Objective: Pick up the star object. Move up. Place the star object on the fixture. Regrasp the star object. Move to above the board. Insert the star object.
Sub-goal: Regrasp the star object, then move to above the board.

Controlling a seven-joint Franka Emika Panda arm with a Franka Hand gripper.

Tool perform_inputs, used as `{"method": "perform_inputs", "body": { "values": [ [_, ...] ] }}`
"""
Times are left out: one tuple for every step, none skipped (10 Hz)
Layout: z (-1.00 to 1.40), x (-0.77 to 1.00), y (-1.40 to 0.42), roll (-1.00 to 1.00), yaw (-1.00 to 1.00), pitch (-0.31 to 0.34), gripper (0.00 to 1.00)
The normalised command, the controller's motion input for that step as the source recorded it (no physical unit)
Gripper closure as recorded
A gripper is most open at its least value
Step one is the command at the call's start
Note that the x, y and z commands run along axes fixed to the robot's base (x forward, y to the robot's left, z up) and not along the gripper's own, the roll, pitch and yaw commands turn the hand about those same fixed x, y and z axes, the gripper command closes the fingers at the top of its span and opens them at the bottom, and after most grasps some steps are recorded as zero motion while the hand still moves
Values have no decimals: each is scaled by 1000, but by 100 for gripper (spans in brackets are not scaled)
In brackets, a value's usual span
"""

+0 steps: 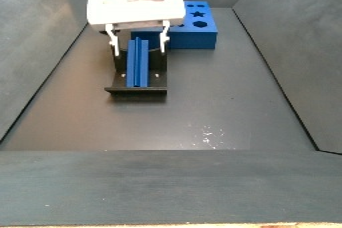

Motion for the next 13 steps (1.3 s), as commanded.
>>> {"method": "perform_inputs", "body": {
  "values": [
    [-187,32,-6,50,18,37,0],
    [-169,18,-10,54,21,34,0],
    [-169,18,-9,54,23,34,0],
    [-168,18,-9,55,25,34,0],
    [0,0,0,0,0,0,100],
    [1000,65,-140,-116,83,-48,100],
    [1000,63,-140,-114,73,-38,100],
    [1000,57,-134,-98,42,-17,100],
    [1000,53,-127,-79,9,-5,100],
    [1000,49,-126,-59,-2,4,100],
    [1000,46,-122,-42,-5,17,100],
    [1000,43,-119,-41,-10,40,100],
    [1000,41,-115,-40,-6,54,100]
  ]
}}
